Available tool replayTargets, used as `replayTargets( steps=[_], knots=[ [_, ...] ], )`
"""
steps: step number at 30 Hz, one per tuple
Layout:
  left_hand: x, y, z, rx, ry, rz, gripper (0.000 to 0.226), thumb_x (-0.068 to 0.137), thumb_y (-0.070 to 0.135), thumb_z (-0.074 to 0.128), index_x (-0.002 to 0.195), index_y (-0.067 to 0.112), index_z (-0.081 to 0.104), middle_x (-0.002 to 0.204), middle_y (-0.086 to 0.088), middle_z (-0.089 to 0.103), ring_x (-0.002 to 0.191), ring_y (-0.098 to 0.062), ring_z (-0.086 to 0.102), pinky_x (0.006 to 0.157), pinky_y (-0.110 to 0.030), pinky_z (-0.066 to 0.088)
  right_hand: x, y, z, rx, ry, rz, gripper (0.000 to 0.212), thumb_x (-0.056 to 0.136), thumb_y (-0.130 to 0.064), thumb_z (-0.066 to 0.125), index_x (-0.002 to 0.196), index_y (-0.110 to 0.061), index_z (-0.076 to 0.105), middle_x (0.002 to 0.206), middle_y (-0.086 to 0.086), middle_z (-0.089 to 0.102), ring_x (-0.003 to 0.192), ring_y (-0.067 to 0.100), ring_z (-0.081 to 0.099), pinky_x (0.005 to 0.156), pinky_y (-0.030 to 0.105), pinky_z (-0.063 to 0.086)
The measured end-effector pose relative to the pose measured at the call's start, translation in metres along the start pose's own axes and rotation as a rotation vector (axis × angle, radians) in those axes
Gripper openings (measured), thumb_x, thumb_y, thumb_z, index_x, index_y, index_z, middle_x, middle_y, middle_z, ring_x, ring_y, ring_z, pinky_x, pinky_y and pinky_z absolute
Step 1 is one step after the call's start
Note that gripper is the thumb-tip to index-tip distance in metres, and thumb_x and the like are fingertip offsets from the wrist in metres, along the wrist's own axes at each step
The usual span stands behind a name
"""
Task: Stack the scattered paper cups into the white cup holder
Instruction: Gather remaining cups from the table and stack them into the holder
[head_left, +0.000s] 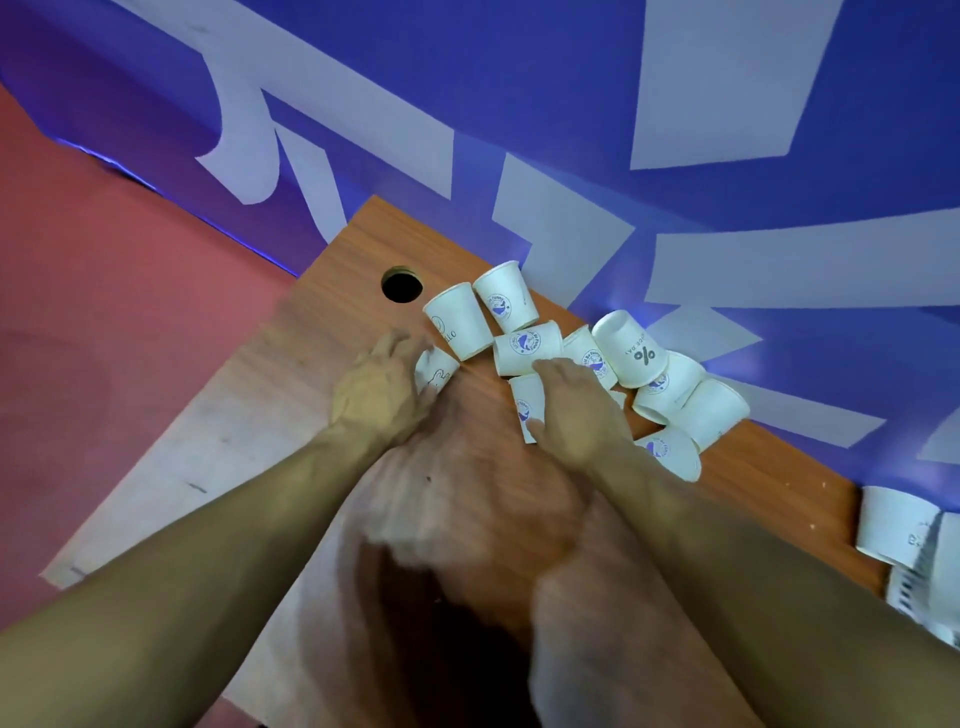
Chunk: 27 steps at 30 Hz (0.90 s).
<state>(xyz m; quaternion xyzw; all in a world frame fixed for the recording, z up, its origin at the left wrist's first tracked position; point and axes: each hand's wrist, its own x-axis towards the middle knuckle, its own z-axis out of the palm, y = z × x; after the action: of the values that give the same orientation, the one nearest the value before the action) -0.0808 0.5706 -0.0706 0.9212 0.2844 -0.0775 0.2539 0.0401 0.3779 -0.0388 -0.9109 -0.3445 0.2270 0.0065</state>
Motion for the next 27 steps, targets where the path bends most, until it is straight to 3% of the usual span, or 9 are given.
replayTargets(
  steps=[7, 9, 13, 18, 23, 27],
  knots=[
    [0.004, 0.001, 0.012, -0.05, -0.017, 0.037, 0.051, 0.084, 0.03, 0.068, 0.129, 0.028, 0.044, 0.137, 0.003, 0.038, 0.095, -0.029, 0.061, 0.077, -0.038, 0.045, 0.01, 0.0, 0.016, -0.103, -0.017, -0.015, 0.066, 0.083, -0.023, 0.07, 0.139, -0.015, 0.037, 0.132, 0.007, 0.043, 0.119, 0.029, 0.039, 0.097, 0.034, 0.04],
    [0.005, 0.002, 0.013, -0.045, -0.031, 0.066, 0.049, 0.082, 0.032, 0.071, 0.123, 0.025, 0.044, 0.134, 0.004, 0.041, 0.093, -0.029, 0.06, 0.075, -0.037, 0.045, 0.011, -0.001, 0.017, -0.17, -0.002, -0.024, 0.059, 0.083, -0.026, 0.07, 0.134, -0.017, 0.043, 0.126, 0.007, 0.046, 0.115, 0.028, 0.041, 0.093, 0.034, 0.043],
    [0.003, 0.007, 0.014, -0.061, -0.13, 0.062, 0.031, 0.082, 0.032, 0.069, 0.104, 0.024, 0.049, 0.106, 0.0, 0.063, 0.09, -0.029, 0.059, 0.068, -0.034, 0.042, 0.003, -0.002, 0.012, -0.184, 0.003, -0.013, 0.035, 0.09, -0.026, 0.061, 0.122, -0.015, 0.055, 0.116, 0.007, 0.056, 0.107, 0.027, 0.048, 0.085, 0.035, 0.045],
    [-0.016, 0.022, 0.011, -0.057, -0.174, 0.053, 0.018, 0.087, 0.034, 0.062, 0.105, 0.031, 0.065, 0.103, -0.001, 0.07, 0.096, -0.027, 0.06, 0.07, -0.03, 0.043, -0.023, -0.002, 0.001, -0.159, 0.019, -0.009, 0.019, 0.092, -0.019, 0.053, 0.11, -0.015, 0.058, 0.107, 0.007, 0.058, 0.096, 0.026, 0.055, 0.076, 0.035, 0.041],
    [-0.046, 0.055, 0.0, -0.058, -0.101, 0.115, 0.022, 0.088, 0.038, 0.062, 0.108, 0.033, 0.068, 0.109, 0.003, 0.07, 0.097, -0.024, 0.064, 0.078, -0.031, 0.051, -0.067, 0.002, -0.016, -0.115, 0.14, 0.007, 0.021, 0.093, -0.022, 0.051, 0.112, -0.018, 0.059, 0.105, 0.005, 0.062, 0.097, 0.027, 0.057, 0.077, 0.035, 0.04],
    [-0.073, 0.086, -0.005, 0.017, 0.03, 0.285, 0.022, 0.087, 0.043, 0.064, 0.107, 0.034, 0.07, 0.106, 0.002, 0.07, 0.099, -0.023, 0.061, 0.078, -0.031, 0.048, -0.109, 0.012, -0.028, -0.099, 0.227, 0.034, 0.022, 0.09, -0.024, 0.054, 0.11, -0.021, 0.06, 0.103, 0.002, 0.063, 0.097, 0.026, 0.058, 0.079, 0.035, 0.037]
  ],
)
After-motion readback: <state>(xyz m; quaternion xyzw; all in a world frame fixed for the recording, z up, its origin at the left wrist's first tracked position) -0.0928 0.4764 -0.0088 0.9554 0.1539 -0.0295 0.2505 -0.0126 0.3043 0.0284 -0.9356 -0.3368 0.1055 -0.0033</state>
